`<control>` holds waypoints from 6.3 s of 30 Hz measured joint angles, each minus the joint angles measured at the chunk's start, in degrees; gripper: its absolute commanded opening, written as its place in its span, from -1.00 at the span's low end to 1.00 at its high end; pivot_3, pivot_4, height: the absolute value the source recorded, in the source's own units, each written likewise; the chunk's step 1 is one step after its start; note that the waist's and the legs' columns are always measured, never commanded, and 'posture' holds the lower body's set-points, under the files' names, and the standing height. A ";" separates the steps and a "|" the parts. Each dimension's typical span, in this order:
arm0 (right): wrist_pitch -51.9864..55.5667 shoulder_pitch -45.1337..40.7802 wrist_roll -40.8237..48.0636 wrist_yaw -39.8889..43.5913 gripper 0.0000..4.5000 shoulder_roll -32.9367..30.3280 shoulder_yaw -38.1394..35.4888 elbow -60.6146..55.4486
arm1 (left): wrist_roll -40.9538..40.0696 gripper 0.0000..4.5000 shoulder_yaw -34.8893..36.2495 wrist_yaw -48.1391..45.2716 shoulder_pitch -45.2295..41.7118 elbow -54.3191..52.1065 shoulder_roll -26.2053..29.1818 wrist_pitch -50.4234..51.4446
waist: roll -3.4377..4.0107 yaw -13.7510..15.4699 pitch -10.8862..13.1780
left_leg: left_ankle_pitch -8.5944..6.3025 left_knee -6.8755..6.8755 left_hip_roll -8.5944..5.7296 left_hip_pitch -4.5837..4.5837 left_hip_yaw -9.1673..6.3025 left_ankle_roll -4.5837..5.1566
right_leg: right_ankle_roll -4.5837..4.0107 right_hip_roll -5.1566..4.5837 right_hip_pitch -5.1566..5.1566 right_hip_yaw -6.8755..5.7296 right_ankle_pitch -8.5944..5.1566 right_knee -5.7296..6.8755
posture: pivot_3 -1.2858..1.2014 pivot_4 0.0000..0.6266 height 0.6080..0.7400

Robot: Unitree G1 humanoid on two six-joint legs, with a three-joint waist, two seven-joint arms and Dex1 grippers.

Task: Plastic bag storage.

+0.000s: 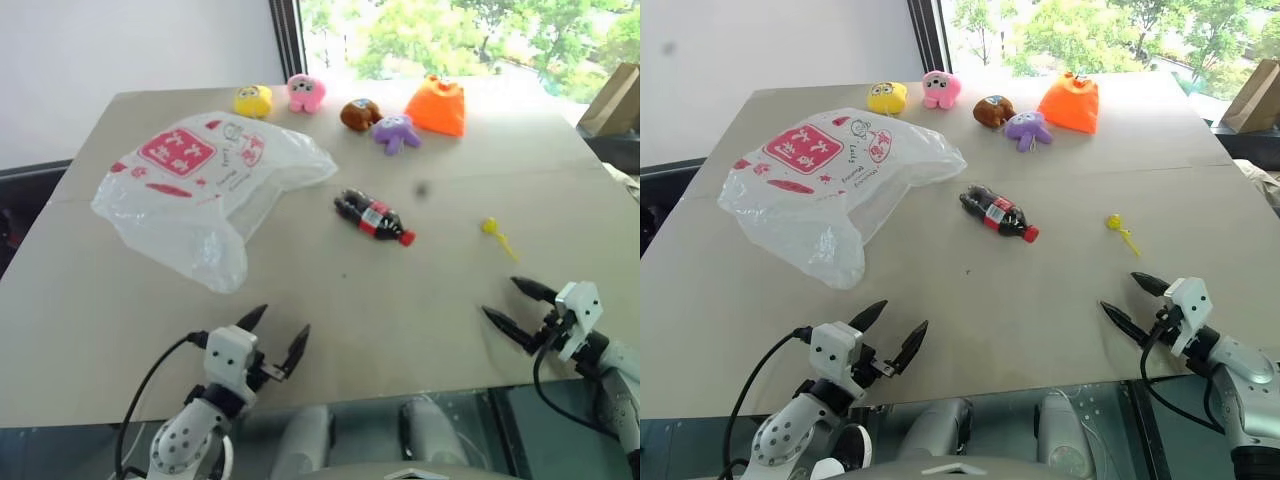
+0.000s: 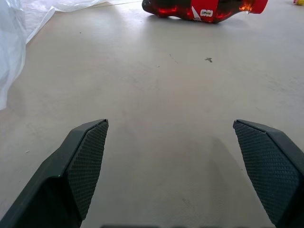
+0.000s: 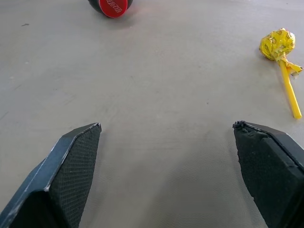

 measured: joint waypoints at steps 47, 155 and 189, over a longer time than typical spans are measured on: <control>16.90 -13.70 2.00 -7.67 1.00 5.80 12.22 -19.72 | 7.90 -0.96 7.63 20.62 -17.83 4.56 -11.58 -0.57 | -0.07 0.01 -0.03 | 0.01 0.34 -0.03 0.06 -0.08 0.00 | 0.01 0.05 0.02 -0.01 0.03 0.33 | 0.03 -0.52 1.00; 7.60 -84.48 -35.51 -15.09 0.98 23.46 20.62 67.21 | 7.53 -1.00 12.29 26.58 -23.85 10.64 -12.96 -1.58 | -0.01 -3.09 -0.04 | 0.26 0.70 -0.28 -1.21 0.27 -0.38 | 0.03 -0.03 -1.87 0.58 0.20 1.43 | 0.03 -0.52 1.00; 23.72 -73.55 -31.36 -6.07 0.98 26.58 23.11 48.80 | 7.88 -1.00 10.36 25.67 -26.26 15.04 -12.94 -2.06 | -0.02 -3.15 -0.06 | 0.27 0.72 -0.29 -1.22 0.28 -0.39 | 0.03 -0.05 -1.90 0.60 0.20 1.48 | 0.03 -0.52 1.00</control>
